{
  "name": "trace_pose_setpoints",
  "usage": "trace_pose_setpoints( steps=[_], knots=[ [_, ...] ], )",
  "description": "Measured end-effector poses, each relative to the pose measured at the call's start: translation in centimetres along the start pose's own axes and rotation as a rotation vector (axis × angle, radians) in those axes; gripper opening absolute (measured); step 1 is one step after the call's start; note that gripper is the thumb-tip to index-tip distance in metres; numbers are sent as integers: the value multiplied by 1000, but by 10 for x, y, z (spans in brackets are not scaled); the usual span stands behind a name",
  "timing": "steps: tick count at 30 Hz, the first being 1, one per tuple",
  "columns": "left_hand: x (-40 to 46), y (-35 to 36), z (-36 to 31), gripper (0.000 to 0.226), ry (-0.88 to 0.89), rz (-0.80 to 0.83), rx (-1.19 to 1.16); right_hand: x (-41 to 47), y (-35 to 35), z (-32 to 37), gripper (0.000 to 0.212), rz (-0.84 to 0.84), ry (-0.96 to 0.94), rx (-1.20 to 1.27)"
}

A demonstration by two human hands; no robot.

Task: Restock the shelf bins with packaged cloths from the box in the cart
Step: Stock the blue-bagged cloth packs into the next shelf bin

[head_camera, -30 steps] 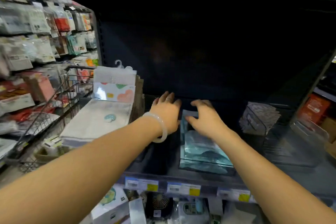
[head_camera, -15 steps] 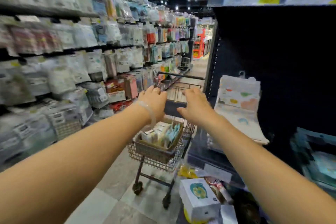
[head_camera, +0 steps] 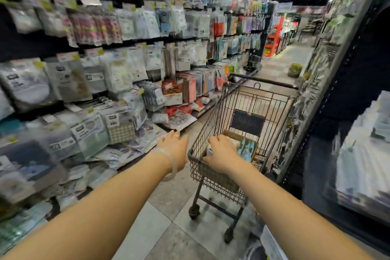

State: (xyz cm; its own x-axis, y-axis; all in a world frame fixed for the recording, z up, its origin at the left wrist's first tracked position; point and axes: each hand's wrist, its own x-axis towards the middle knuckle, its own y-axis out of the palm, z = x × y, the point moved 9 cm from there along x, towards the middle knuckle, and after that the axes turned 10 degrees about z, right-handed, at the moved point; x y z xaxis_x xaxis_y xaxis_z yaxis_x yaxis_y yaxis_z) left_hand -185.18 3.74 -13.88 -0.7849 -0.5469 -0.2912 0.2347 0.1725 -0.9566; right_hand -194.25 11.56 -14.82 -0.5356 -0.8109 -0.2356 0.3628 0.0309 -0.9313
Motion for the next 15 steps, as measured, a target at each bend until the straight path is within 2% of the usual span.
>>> trace_pose_setpoints(
  steps=[5, 15],
  knots=[
    [74, 5, 23, 65, 0, 50, 41, 75, -1, -7, 53, 7, 15, 42],
    [216, -3, 19, 52, 87, 124, 24, 196, 1, -68, 51, 73, 144, 92]
  ],
)
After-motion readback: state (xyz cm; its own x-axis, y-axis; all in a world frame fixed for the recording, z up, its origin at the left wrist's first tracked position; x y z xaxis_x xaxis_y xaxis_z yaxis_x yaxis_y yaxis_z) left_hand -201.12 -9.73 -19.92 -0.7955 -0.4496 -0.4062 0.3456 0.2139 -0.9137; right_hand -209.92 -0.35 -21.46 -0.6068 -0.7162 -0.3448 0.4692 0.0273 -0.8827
